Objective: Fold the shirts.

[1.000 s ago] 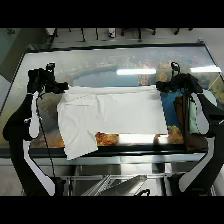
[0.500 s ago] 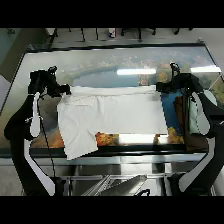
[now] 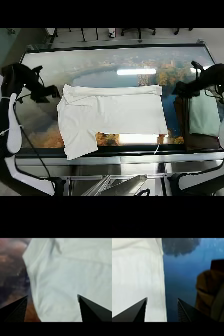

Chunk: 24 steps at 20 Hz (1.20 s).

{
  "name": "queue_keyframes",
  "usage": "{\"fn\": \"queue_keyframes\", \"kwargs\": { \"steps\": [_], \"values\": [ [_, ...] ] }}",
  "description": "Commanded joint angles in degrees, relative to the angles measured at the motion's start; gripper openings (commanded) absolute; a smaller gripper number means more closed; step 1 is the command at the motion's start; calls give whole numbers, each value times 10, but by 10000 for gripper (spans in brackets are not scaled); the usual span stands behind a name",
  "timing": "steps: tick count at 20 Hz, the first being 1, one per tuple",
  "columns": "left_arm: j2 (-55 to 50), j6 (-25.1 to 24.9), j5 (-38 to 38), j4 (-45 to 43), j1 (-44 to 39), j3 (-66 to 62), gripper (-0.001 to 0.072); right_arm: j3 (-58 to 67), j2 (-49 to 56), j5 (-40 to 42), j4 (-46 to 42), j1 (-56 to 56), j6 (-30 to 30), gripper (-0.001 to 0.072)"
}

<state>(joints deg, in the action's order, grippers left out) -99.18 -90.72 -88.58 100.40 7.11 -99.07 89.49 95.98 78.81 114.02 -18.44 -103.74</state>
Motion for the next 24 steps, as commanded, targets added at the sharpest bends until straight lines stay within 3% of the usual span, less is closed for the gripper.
{"fn": "queue_keyframes", "kwargs": {
  "steps": [1,4,7,12,16,18,20,22,23,24],
  "values": [
    [130,-15,-16,3,25,237,704,-148,-75,44,52,-66,-63,427],
    [211,-35,-8,33,44,436,704,-254,-101,27,123,-127,-104,427],
    [271,-45,49,64,66,544,704,-305,-100,7,127,-146,-121,427],
    [287,-86,161,174,70,624,704,-329,-99,-16,135,-146,-134,428],
    [225,-114,186,214,70,624,702,-329,-99,-13,138,-146,-136,428],
    [208,-119,202,227,70,623,439,-329,-99,-13,138,-146,-135,429],
    [208,-120,199,227,70,603,284,-329,-99,-13,138,-144,-135,429],
    [223,-120,194,227,70,578,72,-329,-95,-13,137,-137,-135,433],
    [233,-120,192,227,70,566,14,-330,-89,-13,138,-129,-135,433],
    [241,-120,185,227,70,555,14,-330,-80,-14,137,-119,-135,433]
  ]
}}
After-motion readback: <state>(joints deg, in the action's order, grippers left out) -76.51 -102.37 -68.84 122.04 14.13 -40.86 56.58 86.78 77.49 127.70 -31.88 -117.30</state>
